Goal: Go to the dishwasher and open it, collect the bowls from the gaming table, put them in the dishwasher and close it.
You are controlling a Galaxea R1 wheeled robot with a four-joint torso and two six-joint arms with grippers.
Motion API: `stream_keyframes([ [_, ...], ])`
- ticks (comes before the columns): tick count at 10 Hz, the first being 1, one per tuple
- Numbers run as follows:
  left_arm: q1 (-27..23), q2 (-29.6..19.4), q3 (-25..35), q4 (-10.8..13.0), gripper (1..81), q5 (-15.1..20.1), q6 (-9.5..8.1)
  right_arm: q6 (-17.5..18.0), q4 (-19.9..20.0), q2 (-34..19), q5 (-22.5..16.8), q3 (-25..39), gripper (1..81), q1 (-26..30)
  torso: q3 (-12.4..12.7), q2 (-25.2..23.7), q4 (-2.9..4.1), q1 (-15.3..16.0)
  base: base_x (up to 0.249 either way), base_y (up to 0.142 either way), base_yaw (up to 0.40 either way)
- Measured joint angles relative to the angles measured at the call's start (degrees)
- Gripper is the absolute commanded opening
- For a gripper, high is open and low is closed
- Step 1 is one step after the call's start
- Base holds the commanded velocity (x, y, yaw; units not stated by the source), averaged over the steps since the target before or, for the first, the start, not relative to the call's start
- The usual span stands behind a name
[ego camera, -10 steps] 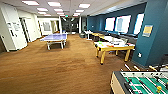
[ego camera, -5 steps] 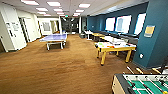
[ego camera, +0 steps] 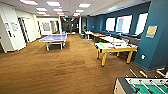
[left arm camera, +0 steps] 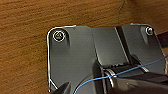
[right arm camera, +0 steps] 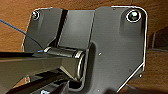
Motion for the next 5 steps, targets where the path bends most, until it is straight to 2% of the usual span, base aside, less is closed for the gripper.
stream_keyframes([
  [5,0.0,0.0,0.0,0.0,81.1,0.0,0.00,0.0,0.0,0.0,0.0,0.0,81.1,-0.1,0.0,0.0,0.00,0.0,0.150,0.000,0.000],
])
